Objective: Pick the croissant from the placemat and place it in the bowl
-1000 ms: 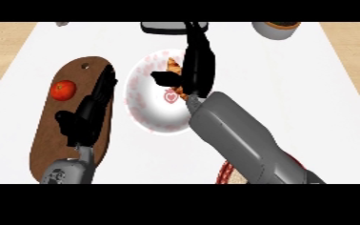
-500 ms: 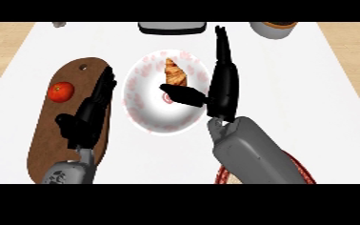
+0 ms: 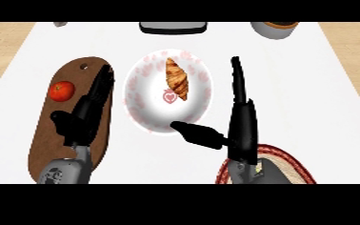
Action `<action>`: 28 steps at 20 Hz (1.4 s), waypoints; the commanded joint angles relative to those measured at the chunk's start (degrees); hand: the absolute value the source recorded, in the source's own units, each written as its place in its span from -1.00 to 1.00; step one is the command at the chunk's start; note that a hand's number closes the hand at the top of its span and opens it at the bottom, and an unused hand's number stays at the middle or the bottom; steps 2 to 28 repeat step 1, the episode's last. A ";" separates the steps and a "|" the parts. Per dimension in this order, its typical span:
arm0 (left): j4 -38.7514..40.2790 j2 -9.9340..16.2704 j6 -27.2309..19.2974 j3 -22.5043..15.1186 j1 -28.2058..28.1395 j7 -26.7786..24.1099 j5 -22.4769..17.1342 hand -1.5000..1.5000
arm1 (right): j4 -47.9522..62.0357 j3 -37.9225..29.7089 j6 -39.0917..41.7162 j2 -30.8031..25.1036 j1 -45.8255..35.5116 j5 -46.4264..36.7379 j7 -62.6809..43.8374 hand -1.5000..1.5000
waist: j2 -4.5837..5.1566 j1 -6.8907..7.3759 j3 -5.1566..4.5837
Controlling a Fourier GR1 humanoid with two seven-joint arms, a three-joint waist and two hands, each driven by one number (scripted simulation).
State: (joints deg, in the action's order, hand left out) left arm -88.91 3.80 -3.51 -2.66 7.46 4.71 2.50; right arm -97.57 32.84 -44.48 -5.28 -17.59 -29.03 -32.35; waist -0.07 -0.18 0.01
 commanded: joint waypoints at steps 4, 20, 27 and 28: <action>-1.17 0.67 0.51 0.95 0.07 0.77 0.04 0.00 | -2.42 0.67 2.27 0.02 6.79 1.54 5.67 -1.00 | 0.04 0.16 0.00; -1.17 0.67 0.51 0.95 0.07 0.77 0.04 0.00 | -2.42 0.67 2.27 0.02 6.79 1.54 5.67 -1.00 | 0.04 0.16 0.00; -1.17 0.67 0.51 0.95 0.07 0.77 0.04 0.00 | -2.42 0.67 2.27 0.02 6.79 1.54 5.67 -1.00 | 0.04 0.16 0.00; -1.17 0.67 0.51 0.95 0.07 0.77 0.04 0.00 | -2.42 0.67 2.27 0.02 6.79 1.54 5.67 -1.00 | 0.04 0.16 0.00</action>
